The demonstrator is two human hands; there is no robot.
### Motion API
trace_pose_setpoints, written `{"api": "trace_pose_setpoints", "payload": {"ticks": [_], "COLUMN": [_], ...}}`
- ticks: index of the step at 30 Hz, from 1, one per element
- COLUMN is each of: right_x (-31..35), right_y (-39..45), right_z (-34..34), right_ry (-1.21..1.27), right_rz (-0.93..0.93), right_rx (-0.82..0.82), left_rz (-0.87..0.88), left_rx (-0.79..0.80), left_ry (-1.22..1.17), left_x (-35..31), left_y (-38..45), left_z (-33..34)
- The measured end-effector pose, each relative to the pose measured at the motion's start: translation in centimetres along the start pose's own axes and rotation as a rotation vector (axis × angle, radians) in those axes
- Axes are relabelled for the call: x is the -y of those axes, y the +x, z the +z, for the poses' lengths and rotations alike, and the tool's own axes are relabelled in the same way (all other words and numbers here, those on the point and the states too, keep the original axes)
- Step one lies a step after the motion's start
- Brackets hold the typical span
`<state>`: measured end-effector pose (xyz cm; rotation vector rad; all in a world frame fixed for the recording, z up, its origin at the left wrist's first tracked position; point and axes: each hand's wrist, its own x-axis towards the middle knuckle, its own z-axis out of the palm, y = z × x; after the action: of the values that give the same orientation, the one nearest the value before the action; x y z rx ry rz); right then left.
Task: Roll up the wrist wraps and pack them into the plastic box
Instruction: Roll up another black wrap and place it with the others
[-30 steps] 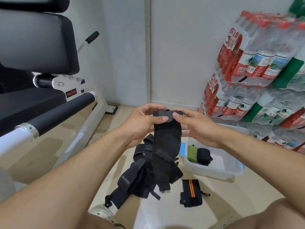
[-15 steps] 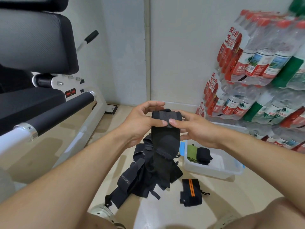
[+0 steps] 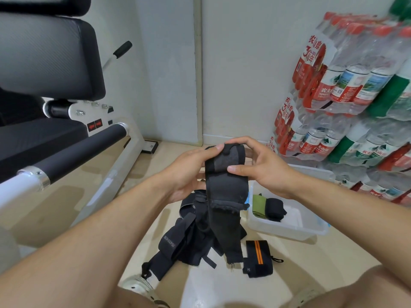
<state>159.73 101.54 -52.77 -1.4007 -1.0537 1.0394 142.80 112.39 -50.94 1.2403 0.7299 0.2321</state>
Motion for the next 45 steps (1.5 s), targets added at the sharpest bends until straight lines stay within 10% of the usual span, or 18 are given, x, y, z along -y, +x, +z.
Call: {"api": "trace_pose_setpoints", "payload": {"ticks": [45], "right_x": [0.2], "right_y": [0.0], "right_z": [-0.4], "right_ry": [-0.052], "right_rz": [0.006], "right_rx": [0.04], "left_rz": [0.012], "left_rx": [0.002], "left_ry": [-0.118], "left_x": [0.1], "left_y": [0.6], "left_z": [-0.9]}}
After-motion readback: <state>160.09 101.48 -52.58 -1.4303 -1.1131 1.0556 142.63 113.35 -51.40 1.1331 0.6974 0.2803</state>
